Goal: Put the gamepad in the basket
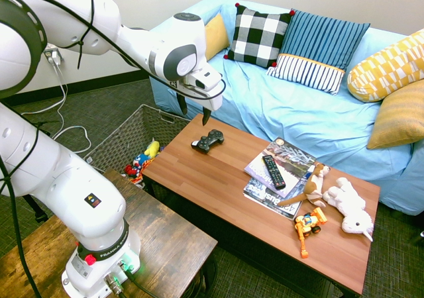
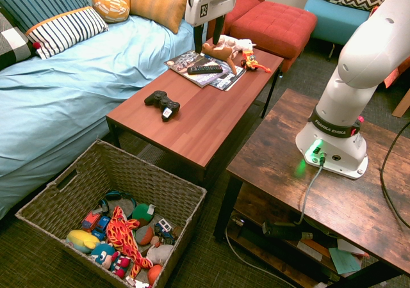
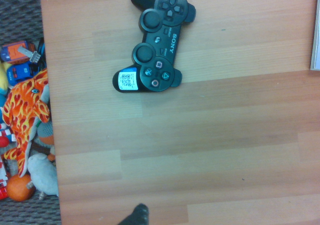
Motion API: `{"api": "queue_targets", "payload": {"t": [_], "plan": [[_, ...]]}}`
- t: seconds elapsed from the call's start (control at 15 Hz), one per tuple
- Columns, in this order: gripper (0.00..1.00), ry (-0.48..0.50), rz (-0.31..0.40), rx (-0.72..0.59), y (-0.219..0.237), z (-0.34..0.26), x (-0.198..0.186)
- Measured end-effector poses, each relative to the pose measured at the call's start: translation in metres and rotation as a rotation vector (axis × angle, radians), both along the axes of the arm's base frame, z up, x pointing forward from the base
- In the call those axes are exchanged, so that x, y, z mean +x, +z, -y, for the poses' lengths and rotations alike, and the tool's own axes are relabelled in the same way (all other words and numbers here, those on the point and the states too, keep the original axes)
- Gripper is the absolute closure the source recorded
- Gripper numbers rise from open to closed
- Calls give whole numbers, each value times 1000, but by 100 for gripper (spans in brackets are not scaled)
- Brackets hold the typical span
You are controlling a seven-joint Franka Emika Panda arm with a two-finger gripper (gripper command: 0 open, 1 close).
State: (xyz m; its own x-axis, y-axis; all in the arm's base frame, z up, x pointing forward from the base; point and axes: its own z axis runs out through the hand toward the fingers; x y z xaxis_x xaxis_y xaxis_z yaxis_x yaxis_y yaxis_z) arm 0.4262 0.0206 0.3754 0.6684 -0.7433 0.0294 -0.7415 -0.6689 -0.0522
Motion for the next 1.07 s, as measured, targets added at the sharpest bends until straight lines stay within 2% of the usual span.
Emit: {"api": "queue_targets", "payload": {"t": [0.27, 0.47, 0.87, 1.07], "plan": [[0, -6, -9, -1, -7, -3, 8], [0, -32, -13, 7, -25, -6, 33], [0, -52, -51, -6, -87, -32, 101], [0, -58, -76, -5, -124, -51, 121]]}}
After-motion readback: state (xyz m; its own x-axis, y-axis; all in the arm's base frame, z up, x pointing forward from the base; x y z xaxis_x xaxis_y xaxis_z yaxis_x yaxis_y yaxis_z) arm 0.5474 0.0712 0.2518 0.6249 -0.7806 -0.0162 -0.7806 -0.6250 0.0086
